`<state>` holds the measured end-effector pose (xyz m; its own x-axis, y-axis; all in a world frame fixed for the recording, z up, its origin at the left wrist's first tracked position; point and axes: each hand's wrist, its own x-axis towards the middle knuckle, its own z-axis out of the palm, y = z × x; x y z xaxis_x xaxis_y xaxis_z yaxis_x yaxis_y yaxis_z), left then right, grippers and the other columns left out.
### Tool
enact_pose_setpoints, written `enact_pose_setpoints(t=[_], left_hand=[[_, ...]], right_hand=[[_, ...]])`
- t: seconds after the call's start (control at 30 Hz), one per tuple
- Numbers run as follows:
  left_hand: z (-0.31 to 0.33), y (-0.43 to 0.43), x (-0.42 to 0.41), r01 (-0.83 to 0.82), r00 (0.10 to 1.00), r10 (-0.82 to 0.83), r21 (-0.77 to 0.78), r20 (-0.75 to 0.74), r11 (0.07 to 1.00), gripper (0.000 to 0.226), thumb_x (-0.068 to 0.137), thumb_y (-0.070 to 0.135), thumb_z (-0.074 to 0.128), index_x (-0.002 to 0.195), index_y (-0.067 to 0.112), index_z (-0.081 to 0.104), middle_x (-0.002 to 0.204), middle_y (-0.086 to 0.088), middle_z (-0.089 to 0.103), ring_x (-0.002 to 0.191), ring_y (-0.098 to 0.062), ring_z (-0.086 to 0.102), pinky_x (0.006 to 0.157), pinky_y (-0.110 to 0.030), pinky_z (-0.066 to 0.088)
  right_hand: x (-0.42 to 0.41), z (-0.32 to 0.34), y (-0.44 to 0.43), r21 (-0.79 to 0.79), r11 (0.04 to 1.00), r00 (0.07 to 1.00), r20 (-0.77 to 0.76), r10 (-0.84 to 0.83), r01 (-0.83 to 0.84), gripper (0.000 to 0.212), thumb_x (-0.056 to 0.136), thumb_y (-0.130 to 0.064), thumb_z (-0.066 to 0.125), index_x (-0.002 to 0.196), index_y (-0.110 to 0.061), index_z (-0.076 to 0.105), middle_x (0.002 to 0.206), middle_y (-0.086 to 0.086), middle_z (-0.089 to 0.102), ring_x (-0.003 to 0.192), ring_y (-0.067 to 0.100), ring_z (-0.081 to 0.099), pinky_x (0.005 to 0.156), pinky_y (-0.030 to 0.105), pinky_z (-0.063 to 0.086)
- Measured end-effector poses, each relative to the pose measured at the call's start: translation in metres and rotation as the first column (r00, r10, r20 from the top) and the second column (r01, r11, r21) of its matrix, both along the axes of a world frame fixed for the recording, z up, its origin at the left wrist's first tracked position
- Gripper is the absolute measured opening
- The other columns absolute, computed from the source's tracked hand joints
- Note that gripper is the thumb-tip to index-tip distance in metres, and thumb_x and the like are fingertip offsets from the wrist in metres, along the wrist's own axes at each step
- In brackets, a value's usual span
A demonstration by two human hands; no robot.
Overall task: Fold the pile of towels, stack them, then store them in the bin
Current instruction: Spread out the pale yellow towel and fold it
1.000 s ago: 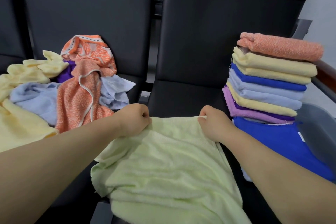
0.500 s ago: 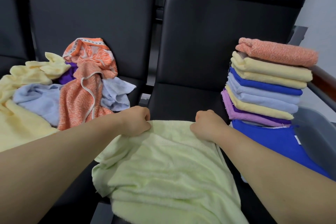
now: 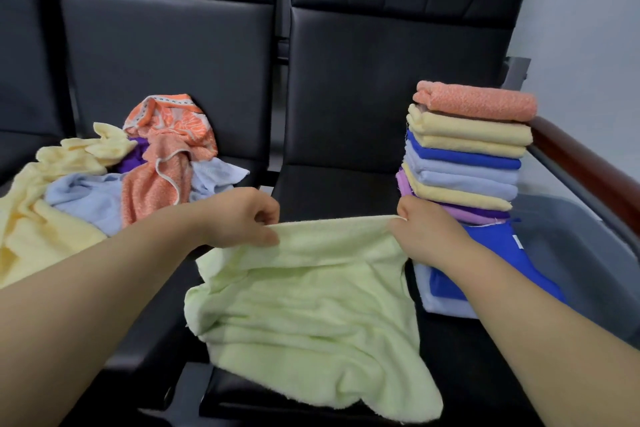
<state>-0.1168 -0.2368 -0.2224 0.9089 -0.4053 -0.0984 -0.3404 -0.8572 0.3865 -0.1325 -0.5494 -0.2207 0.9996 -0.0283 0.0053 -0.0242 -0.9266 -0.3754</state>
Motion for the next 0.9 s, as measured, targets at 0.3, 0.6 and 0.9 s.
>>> enact_pose_setpoints(t=[0.3,0.6,0.9], left_hand=[[0.016,0.004,-0.011,-0.093,0.995,0.098,0.197,-0.017,0.976,0.014,0.084,0.043,0.077,0.080,0.030,0.077,0.074,0.011,0.072,0.072,-0.006,0.066,0.069,-0.030,0.053],[0.023,0.029,-0.011,-0.194,0.981,0.187,0.200,0.050,0.961,0.028,0.095,0.043,0.067,0.076,0.024,0.075,0.059,0.009,0.058,0.051,-0.006,0.047,0.050,-0.017,0.037],[0.022,0.055,-0.015,-0.229,0.972,0.224,0.075,0.066,0.971,0.025,0.101,0.032,0.060,0.080,0.023,0.072,0.069,0.001,0.063,0.056,-0.010,0.046,0.053,-0.021,0.036]], right_hand=[[-0.010,-0.003,-0.012,0.081,0.996,1.000,-0.001,-0.027,0.027,0.022,0.095,-0.022,0.048,0.077,-0.017,0.038,0.076,0.002,0.047,0.065,0.019,0.034,0.055,0.034,0.030],[-0.008,-0.006,-0.019,0.079,0.994,0.997,-0.013,-0.077,0.078,0.028,0.098,-0.020,0.049,0.074,-0.017,0.034,0.073,-0.001,0.039,0.064,0.017,0.030,0.056,0.032,0.026],[-0.006,-0.008,-0.013,0.092,0.992,0.996,-0.016,-0.089,0.090,0.024,0.098,-0.022,0.050,0.077,-0.016,0.039,0.076,0.001,0.043,0.066,0.017,0.033,0.057,0.032,0.029]])
